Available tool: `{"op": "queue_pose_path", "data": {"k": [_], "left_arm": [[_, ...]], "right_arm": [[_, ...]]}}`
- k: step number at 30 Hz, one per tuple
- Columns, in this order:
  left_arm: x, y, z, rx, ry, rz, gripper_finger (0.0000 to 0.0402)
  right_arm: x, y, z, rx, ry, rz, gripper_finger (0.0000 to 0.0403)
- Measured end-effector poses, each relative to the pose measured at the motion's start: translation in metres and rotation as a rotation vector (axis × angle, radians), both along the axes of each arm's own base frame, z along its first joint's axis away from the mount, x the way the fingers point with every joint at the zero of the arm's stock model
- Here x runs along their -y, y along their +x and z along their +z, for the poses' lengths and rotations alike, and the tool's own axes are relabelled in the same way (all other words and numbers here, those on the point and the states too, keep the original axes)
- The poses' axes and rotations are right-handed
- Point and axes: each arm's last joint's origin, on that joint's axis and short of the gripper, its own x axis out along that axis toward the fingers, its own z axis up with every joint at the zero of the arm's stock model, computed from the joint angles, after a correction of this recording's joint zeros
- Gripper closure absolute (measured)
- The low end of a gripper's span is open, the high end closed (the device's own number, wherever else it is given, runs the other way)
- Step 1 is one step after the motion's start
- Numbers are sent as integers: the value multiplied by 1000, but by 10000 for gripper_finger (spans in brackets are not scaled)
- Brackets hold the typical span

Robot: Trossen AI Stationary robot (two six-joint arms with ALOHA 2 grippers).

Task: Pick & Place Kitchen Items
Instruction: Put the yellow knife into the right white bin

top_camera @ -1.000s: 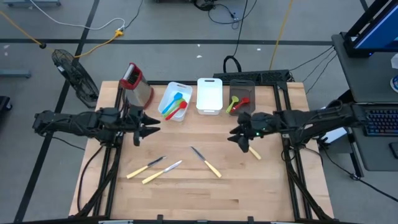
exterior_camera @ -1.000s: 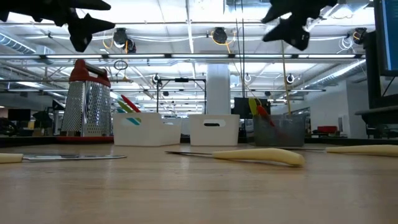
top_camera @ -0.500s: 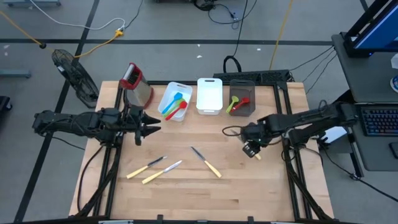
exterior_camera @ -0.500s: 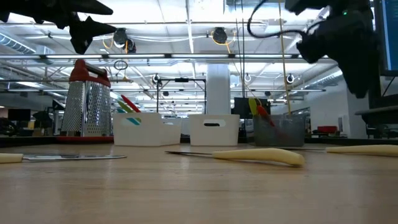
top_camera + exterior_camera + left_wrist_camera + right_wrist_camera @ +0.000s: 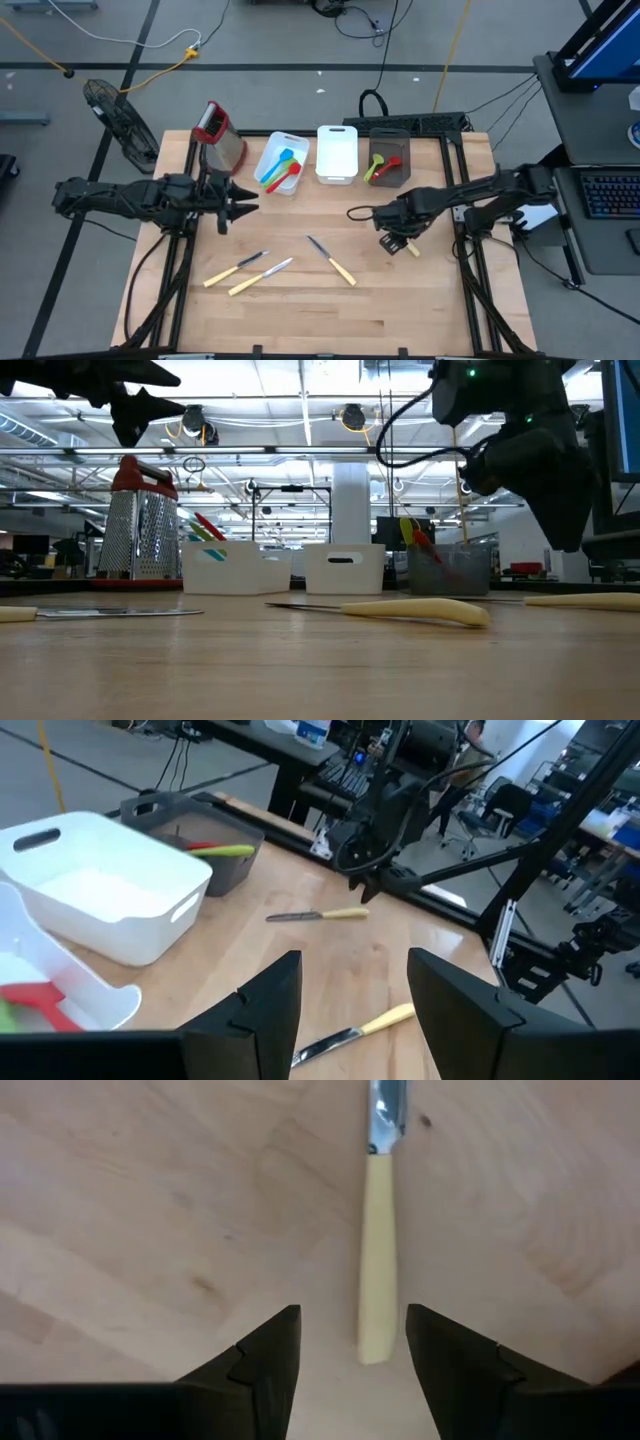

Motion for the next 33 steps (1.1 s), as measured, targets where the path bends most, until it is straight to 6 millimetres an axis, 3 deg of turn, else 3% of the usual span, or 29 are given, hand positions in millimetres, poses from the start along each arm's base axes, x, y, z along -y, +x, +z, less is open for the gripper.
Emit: {"op": "queue_pose_path", "data": {"k": [13,23,28,33], "left_arm": [[0,-1,-5,-48,-20,4,215],[0,-1,-5,-48,-21,4,215],[0,-1,-5,-48,-22,4,215],[0,-1,-5,-48,-22,4,215]], "right_arm": [[6,-17,-40,-44,28,-29,227],[6,-32,-65,-67,55,-183,230],[5,-41,-77,-98,99,-244,260],[4,-41,-79,-94,113,-296,327]]}}
